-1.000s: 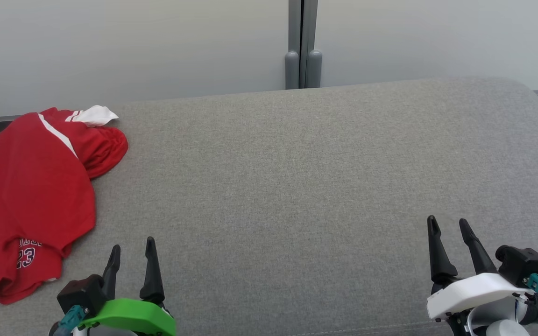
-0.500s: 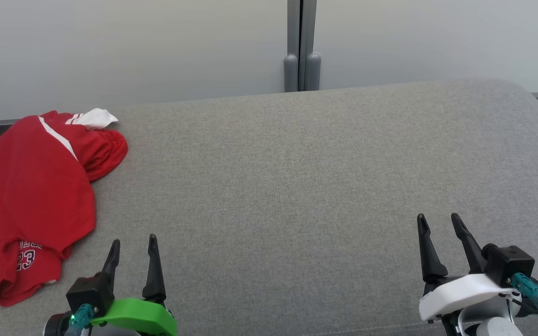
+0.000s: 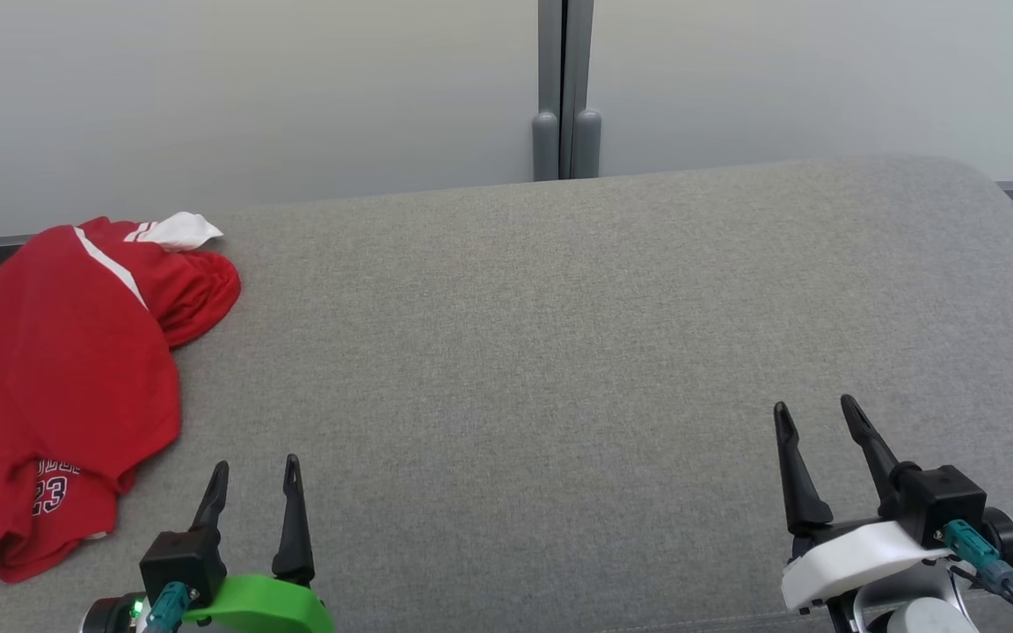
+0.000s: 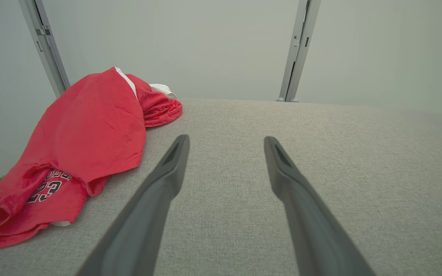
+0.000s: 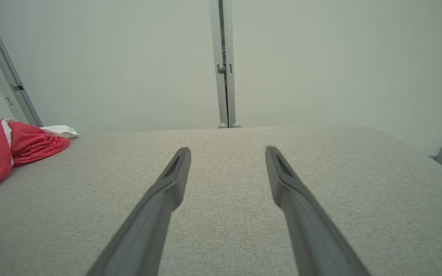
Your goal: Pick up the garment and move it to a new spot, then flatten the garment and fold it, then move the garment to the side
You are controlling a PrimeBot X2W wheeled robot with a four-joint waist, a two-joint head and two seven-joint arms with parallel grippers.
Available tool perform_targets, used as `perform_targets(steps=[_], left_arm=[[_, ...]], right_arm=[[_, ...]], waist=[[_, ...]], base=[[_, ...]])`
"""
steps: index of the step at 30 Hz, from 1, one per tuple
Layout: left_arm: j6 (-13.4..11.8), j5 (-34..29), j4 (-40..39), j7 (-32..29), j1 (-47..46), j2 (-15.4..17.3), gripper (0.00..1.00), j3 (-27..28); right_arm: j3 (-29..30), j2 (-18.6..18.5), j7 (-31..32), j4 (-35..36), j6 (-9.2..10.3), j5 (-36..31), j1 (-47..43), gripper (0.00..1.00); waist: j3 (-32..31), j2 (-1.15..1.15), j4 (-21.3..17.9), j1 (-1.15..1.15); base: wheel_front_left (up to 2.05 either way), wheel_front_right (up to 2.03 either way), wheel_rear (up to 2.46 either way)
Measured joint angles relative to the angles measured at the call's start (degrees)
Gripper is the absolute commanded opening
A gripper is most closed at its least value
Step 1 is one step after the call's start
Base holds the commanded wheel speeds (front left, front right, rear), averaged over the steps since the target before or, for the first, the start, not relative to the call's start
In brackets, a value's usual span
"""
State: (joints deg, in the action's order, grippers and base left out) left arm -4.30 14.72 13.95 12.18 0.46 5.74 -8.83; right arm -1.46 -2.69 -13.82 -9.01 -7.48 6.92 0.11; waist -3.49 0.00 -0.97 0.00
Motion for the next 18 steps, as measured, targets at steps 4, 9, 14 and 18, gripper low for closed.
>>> perform_targets(steps=[4,9,14,18], left_arm=[[-0.24,-0.78,-0.15,0.01,0.42,0.0,1.0,-0.08],[-0.35,-1.68,-0.42,0.25,1.25,0.0,1.0,-0.09],[-0.52,-1.76,-0.57,0.25,1.5,0.1,1.0,-0.22],[-0.52,-1.6,-0.58,0.25,1.91,0.24,1.0,-0.37]], right_arm=[[-0.23,-0.01,-0.51,0.07,0.0,-1.46,-0.12,1.0],[-0.41,-0.03,-1.19,0.07,-0.01,-3.66,-0.2,1.0],[-0.24,-0.05,-1.24,0.0,-0.01,-3.75,-0.71,1.0],[0.0,-0.07,-1.24,-0.37,-0.01,-3.46,-0.86,1.0]], waist=[[-0.38,0.0,-0.01,0.0],[-0.87,0.0,-0.13,0.0],[-1.29,0.0,-0.22,0.0],[-1.53,0.0,-0.2,0.0]], base=[[0.0,0.0,0.0],[0.0,0.0,0.0],[0.0,0.0,0.0],[0.0,0.0,0.0]])
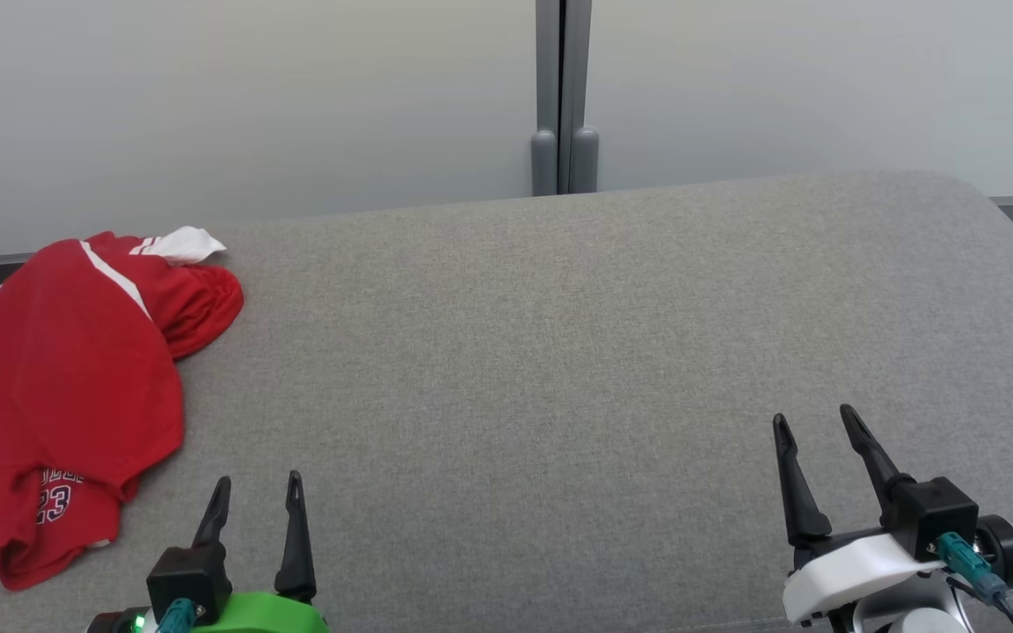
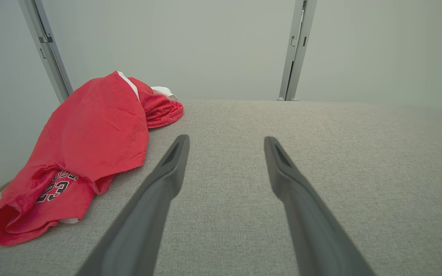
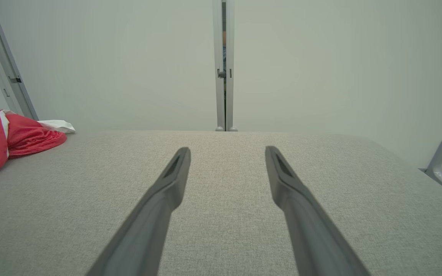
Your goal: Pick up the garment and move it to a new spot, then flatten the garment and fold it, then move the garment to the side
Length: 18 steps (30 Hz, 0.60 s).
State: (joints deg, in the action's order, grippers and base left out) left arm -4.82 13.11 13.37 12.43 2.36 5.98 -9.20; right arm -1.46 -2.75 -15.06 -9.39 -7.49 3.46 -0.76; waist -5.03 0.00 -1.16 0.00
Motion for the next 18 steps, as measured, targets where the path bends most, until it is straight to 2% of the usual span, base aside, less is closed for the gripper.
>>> perform_targets(steps=[18], left_arm=[[-0.3,0.6,0.07,0.0,0.01,0.54,1.0,-0.74]], right_arm=[[-0.16,0.0,0.0,-0.1,0.0,-0.02,-0.1,1.0]], waist=[[-0.06,0.0,0.32,0.0]], base=[[0.0,0.0,0.0]])
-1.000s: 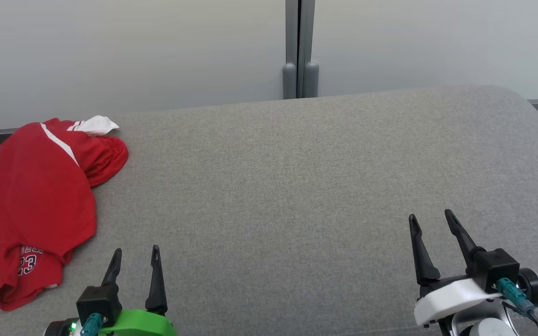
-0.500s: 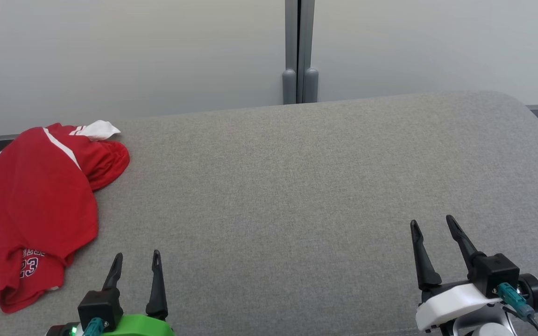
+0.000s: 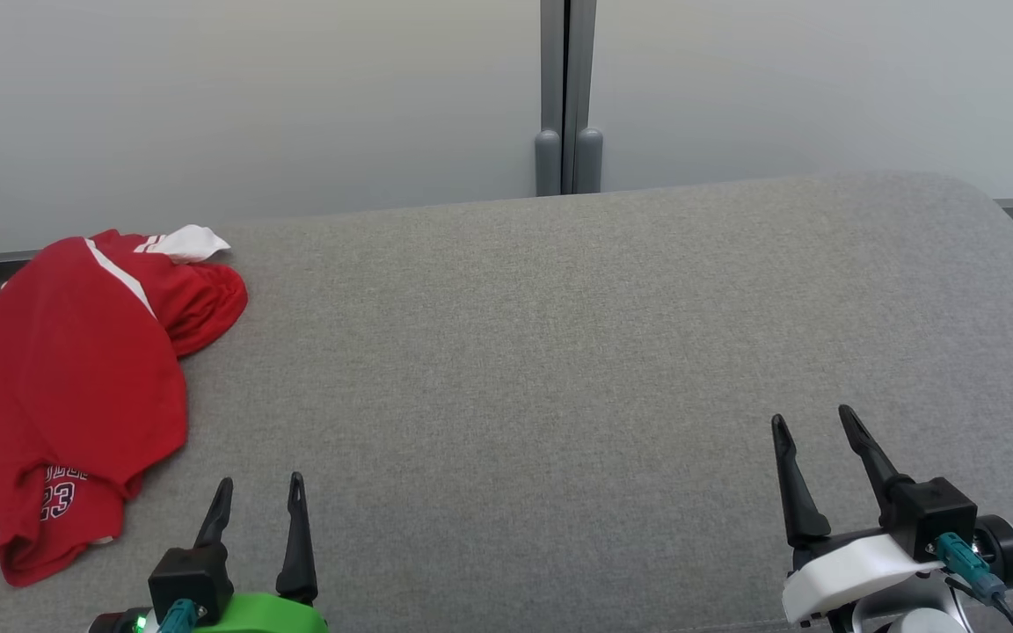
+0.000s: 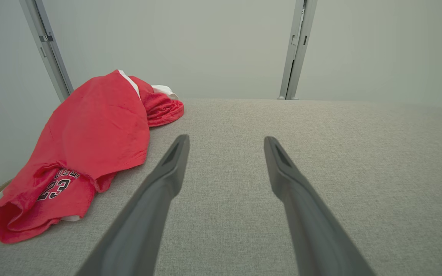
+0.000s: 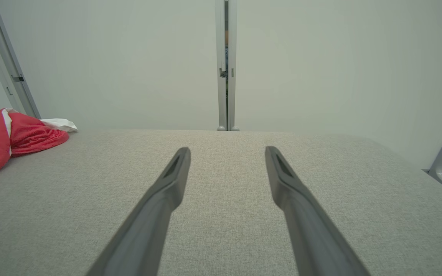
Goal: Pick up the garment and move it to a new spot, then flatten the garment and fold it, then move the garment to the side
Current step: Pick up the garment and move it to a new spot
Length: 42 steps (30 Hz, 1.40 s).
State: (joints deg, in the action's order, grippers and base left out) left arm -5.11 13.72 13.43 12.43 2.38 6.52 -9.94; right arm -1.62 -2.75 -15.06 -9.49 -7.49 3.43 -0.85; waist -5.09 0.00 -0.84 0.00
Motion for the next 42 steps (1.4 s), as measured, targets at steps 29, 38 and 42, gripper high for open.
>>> perform_targets(steps=[29,38,42], left_arm=[[-1.43,0.46,-2.61,-2.37,-0.64,2.78,1.0,-0.33],[-1.68,1.21,-3.64,-3.07,-0.39,2.92,1.0,-0.82],[-1.44,1.49,-3.47,-3.32,-0.48,2.89,1.0,-1.1]], right_arm=[[-0.25,-0.01,0.0,0.1,0.0,3.15,-0.33,1.0],[-0.81,0.0,0.0,-0.32,0.0,3.24,0.01,1.0],[-0.94,0.02,0.0,-0.34,0.0,3.27,0.05,1.0]], waist=[[0.1,0.0,18.36,0.0],[0.16,0.0,25.02,0.0],[0.23,0.0,24.62,0.0]], base=[[0.0,0.0,0.0],[0.0,0.0,0.0],[0.0,0.0,0.0]])
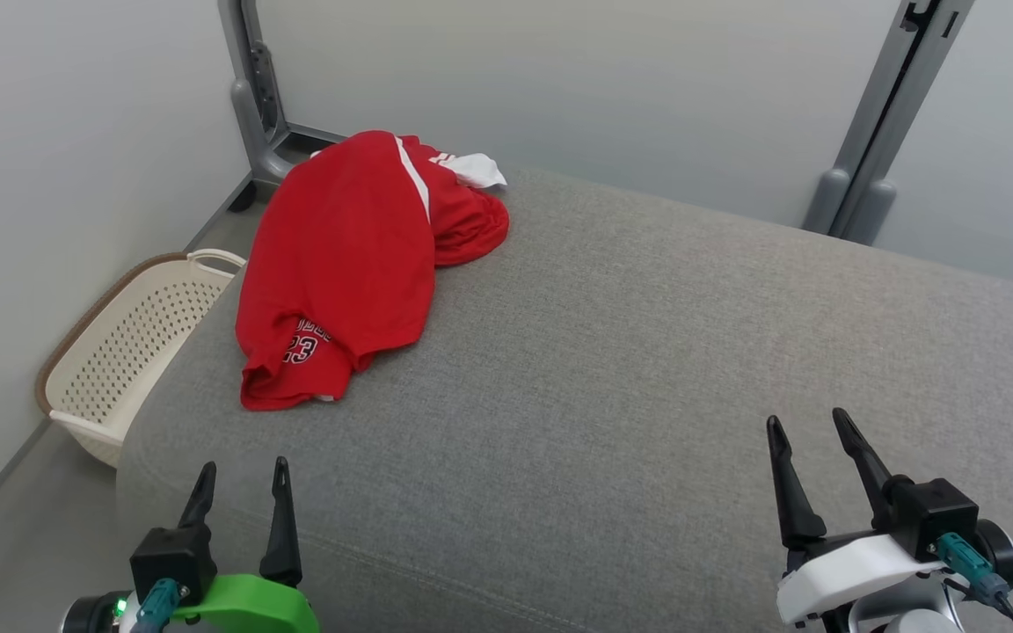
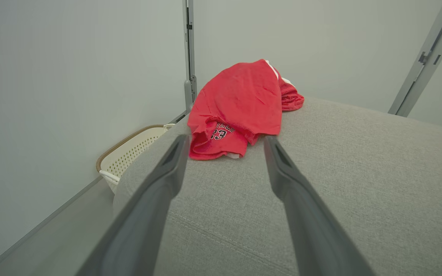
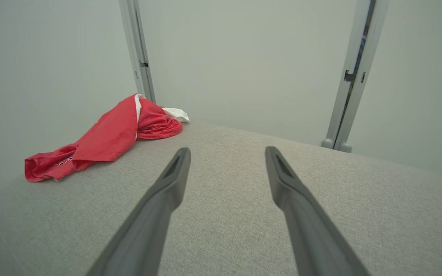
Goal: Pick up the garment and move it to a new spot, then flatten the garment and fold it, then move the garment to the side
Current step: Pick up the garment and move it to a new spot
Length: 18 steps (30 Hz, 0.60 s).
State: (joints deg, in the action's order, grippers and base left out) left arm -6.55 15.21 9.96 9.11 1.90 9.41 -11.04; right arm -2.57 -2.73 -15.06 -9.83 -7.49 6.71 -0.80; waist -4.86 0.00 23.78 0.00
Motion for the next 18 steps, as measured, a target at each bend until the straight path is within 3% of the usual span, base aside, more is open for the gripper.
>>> perform_targets(steps=[9,18], left_arm=[[0.58,0.42,2.07,-2.19,-5.66,0.87,1.0,-0.02],[1.13,2.83,11.09,-3.25,-16.99,2.8,1.0,3.24]], right_arm=[[0.7,0.0,0.0,-0.02,0.0,-0.77,-0.02,1.0],[0.75,-0.02,0.0,0.44,0.0,-2.25,0.16,1.0]], waist=[[1.04,0.0,-4.18,0.0],[3.37,0.0,-9.17,0.0]], base=[[0.0,0.0,0.0],[0.0,0.0,0.0]])
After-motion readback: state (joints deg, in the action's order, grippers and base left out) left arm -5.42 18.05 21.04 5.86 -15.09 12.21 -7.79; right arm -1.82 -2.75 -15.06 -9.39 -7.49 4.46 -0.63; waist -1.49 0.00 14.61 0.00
